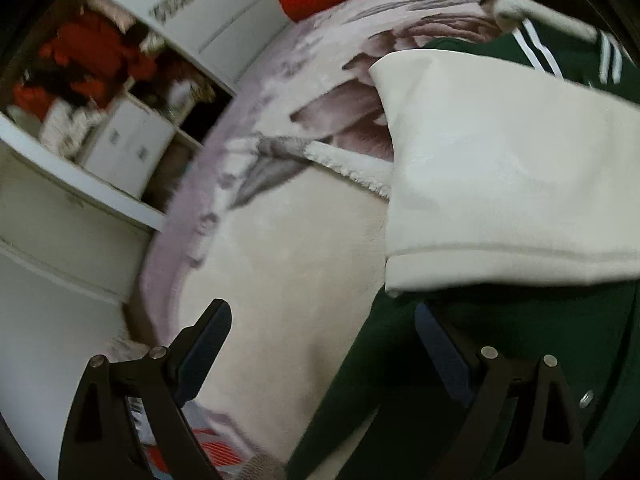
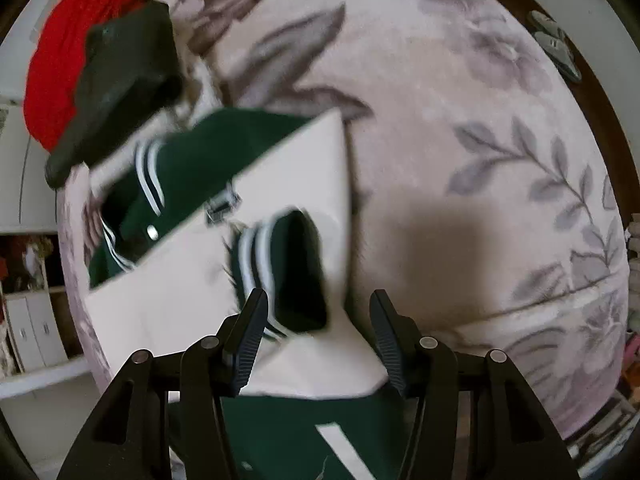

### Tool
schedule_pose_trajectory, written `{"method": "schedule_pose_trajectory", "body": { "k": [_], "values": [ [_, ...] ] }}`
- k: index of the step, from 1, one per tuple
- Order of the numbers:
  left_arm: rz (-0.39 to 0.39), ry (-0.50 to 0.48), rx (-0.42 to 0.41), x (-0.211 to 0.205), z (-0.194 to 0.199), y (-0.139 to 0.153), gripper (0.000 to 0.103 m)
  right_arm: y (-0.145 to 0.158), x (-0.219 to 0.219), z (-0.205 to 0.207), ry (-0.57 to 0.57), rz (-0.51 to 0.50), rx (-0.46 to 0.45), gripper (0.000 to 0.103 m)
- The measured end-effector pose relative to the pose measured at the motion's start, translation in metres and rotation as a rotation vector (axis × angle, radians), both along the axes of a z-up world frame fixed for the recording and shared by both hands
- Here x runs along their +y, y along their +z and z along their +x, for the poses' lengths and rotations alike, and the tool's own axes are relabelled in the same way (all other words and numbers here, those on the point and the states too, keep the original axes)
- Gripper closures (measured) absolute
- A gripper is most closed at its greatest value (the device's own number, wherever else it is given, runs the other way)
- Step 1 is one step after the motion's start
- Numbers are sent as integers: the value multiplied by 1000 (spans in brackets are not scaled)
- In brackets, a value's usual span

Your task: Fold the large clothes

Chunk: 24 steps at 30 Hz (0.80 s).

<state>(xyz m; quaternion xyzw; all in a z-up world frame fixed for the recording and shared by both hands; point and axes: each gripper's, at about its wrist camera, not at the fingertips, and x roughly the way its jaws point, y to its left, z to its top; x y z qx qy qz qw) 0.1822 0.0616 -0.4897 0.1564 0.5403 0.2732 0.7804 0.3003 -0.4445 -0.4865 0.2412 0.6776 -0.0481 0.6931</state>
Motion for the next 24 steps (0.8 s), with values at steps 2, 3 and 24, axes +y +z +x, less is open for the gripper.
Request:
{"method": "schedule_pose_trajectory", "body": {
  "k": [2,3,24],
  "values": [
    [-2,-5,15,-9,-9,-3,9,-10,6,-16,89,-14,48,48],
    [-21,-1,29,-13,-13,-5,9,-18,12,-25,140,-19,80,48],
    [70,95,171,-138,-99,5,9,-124,-5,-222,455,427,464,60]
  ]
}}
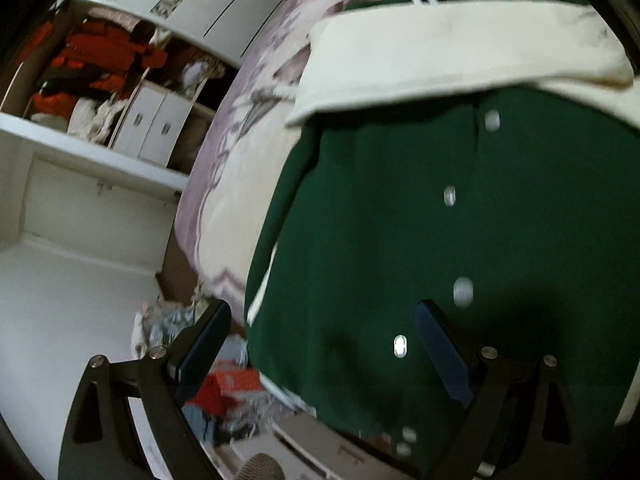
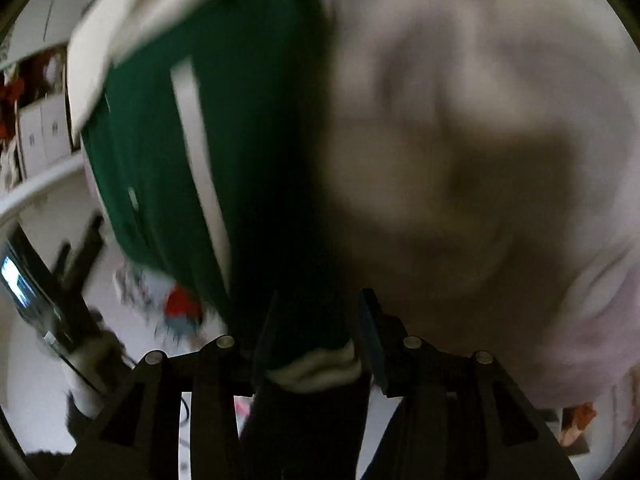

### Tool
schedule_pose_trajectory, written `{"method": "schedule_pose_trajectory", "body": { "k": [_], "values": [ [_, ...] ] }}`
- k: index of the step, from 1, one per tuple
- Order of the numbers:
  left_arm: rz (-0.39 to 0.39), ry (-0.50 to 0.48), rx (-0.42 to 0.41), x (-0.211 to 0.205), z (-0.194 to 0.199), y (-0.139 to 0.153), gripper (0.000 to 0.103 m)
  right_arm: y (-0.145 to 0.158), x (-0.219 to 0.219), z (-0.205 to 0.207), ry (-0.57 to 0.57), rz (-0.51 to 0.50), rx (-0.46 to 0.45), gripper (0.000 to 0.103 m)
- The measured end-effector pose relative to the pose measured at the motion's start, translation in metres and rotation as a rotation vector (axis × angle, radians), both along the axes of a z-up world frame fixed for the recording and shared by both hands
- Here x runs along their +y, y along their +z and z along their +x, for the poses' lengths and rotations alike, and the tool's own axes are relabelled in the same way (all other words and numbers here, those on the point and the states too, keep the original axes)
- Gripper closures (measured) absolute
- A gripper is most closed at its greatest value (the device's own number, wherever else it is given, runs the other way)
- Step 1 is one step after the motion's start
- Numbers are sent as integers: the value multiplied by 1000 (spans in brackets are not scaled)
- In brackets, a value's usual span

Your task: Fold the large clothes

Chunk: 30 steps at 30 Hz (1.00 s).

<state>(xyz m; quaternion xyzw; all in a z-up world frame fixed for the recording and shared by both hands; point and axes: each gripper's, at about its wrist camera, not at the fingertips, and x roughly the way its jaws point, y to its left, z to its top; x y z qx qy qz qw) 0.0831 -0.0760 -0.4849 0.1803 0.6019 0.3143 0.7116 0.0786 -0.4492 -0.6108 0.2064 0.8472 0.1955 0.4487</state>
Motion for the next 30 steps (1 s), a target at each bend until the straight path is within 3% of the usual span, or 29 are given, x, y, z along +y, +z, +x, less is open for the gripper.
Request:
{"method": "schedule_pose_trajectory", "body": {
  "k": [2,3,4,7,9,11,15,17,18,21,22,23,27,28,30],
  "values": [
    [-16,40,30,-1,-13,-7,9,-16,8,-23,2,62,33,61],
    [-27,59,37,0,-18,-10,9,-18,10,-30,13,41,-9,81],
    [-43,83,45,3,-26,-12,9,-18,10,-33,21,32,-22,93],
    [-101,189,41,26,-52,-16,9,-16,-7,-44,8,-58,-59,98],
    [-195,286,-25,48,-72,-14,9,-19,-15,-47,-22,-50,-37,98],
    [-359,424,-98,74,-95,-21,9,-16,-10,-42,5,-27,-16,98],
    [-865,674,-329,108,-137,-64,9,3,-16,-19,5,-38,-5,85],
    [-1052,744,-433,112,-145,-85,9,11,-23,-2,-8,-54,-43,77],
    [-1104,774,-475,112,-147,-95,9,14,-25,4,-11,-63,-55,76],
    [-1147,854,-534,112,-150,-118,13,19,-37,20,-31,-96,-80,76],
    [-1151,863,-564,111,-152,-119,28,21,-39,27,-34,-109,-85,76],
    [-1146,863,-600,111,-153,-117,34,22,-38,30,-33,-121,-90,76],
    [-1028,777,-625,109,-154,-89,78,32,-26,44,-12,-137,-120,76],
    [-996,760,-612,104,-155,-83,98,33,-21,45,0,-139,-126,76],
    [-952,743,-617,107,-165,-67,97,30,-11,38,17,-140,-129,76]
  ]
}}
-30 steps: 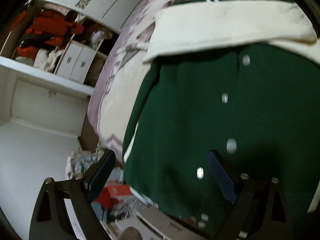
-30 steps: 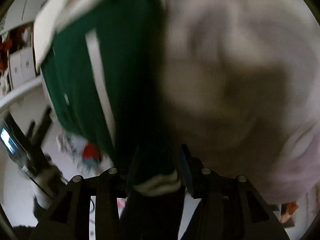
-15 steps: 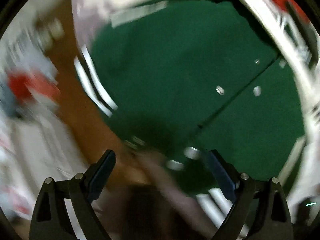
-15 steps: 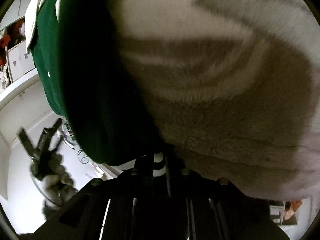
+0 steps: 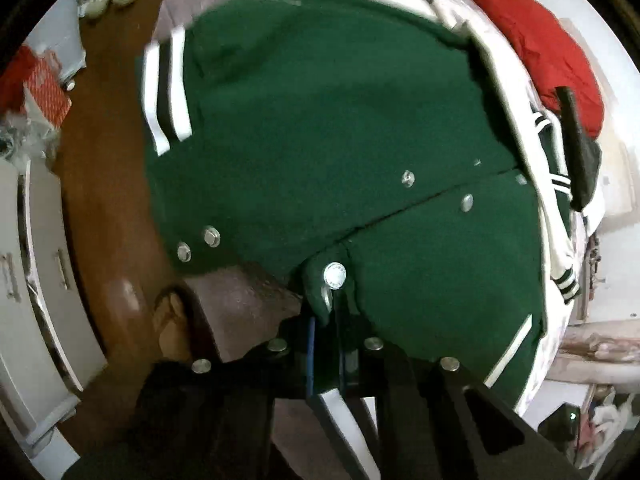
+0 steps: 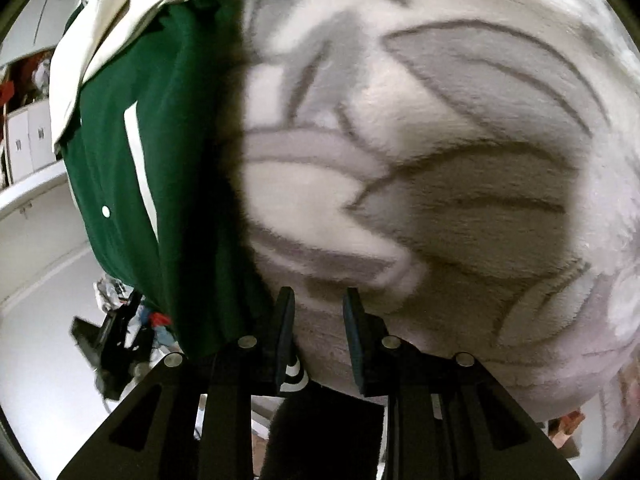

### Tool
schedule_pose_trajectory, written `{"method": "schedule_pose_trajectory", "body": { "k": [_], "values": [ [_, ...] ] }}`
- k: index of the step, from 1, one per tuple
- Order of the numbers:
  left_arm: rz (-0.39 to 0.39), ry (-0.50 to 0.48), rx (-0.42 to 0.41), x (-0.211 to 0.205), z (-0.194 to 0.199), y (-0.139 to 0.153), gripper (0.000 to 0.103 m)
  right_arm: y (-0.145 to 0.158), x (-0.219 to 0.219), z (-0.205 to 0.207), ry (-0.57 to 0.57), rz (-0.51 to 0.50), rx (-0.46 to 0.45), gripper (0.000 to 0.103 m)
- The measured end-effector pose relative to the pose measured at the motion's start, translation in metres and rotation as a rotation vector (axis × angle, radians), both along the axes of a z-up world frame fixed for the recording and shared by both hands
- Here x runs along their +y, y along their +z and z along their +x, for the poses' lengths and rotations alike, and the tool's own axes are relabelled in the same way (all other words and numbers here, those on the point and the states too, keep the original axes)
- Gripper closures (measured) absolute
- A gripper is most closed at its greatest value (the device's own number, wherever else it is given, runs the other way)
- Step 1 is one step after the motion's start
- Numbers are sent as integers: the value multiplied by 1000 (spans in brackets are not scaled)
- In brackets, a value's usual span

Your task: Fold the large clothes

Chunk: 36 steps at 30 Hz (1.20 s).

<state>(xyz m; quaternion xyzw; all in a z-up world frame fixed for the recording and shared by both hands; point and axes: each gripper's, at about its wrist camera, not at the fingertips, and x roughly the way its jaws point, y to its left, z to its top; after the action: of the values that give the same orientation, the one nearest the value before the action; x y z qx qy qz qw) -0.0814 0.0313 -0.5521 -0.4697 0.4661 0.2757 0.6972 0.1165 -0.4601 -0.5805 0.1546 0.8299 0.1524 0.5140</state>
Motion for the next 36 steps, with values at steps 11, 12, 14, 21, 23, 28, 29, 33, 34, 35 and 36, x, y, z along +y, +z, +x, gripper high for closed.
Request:
{"method": "schedule_pose_trajectory", "body": {
  "k": [11,12,14,21,23,28,29,33,34,35,36],
  "values": [
    [25,-7,-9,5,-15,19,98,-11,68,-38,9,182,90,73],
    [39,-28,0,5,-13,21,97,-15,72,-46,9,208,109,62],
    [51,-51,16,4,-8,22,97,-24,80,-57,1,245,152,59],
    [63,-105,44,8,-5,18,97,-52,106,-98,-90,247,152,89],
    [47,-109,54,7,-3,13,97,-47,107,-103,-105,211,132,92],
    [18,-149,128,1,2,-6,93,-23,121,-110,2,144,85,93],
    [33,-165,167,-1,5,-5,93,-25,125,-107,2,157,103,93],
    [256,-335,358,-29,29,21,74,-14,125,-91,2,204,134,76],
    [330,-386,387,-40,34,31,58,-4,126,-86,18,195,97,72],
    [383,-424,402,-51,39,39,45,0,123,-86,36,174,64,58],
    [453,-470,435,-66,44,48,15,11,119,-79,55,143,13,49]
  ]
}}
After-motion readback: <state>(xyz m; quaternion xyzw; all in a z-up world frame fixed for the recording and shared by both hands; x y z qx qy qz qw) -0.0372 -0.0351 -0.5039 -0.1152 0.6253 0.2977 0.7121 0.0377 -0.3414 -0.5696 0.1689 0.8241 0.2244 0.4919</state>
